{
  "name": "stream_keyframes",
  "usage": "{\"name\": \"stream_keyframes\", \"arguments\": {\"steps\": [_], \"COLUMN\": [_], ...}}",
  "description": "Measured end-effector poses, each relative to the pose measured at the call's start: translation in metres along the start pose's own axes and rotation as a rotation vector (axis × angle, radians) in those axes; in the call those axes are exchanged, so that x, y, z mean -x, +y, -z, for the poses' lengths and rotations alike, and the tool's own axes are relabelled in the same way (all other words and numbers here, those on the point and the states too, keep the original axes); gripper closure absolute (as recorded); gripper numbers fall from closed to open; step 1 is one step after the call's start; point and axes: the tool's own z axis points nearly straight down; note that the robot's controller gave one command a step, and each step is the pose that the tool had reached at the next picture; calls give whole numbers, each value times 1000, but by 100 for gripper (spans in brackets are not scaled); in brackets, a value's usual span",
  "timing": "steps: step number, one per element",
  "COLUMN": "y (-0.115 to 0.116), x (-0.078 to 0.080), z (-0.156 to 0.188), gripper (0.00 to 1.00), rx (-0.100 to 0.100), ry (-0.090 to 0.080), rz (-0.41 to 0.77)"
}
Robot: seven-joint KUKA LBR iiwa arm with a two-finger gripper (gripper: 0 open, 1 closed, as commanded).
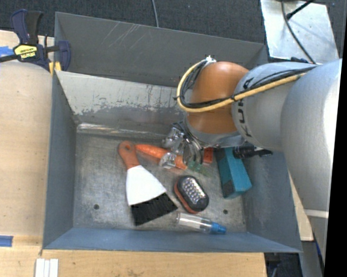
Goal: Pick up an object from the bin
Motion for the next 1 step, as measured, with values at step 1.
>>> {"name": "stream_keyframes", "arguments": {"steps": [1], "y": [0], "x": [0], "z": [0], "gripper": [100], "rx": [0], "ry": [0], "rz": [0]}}
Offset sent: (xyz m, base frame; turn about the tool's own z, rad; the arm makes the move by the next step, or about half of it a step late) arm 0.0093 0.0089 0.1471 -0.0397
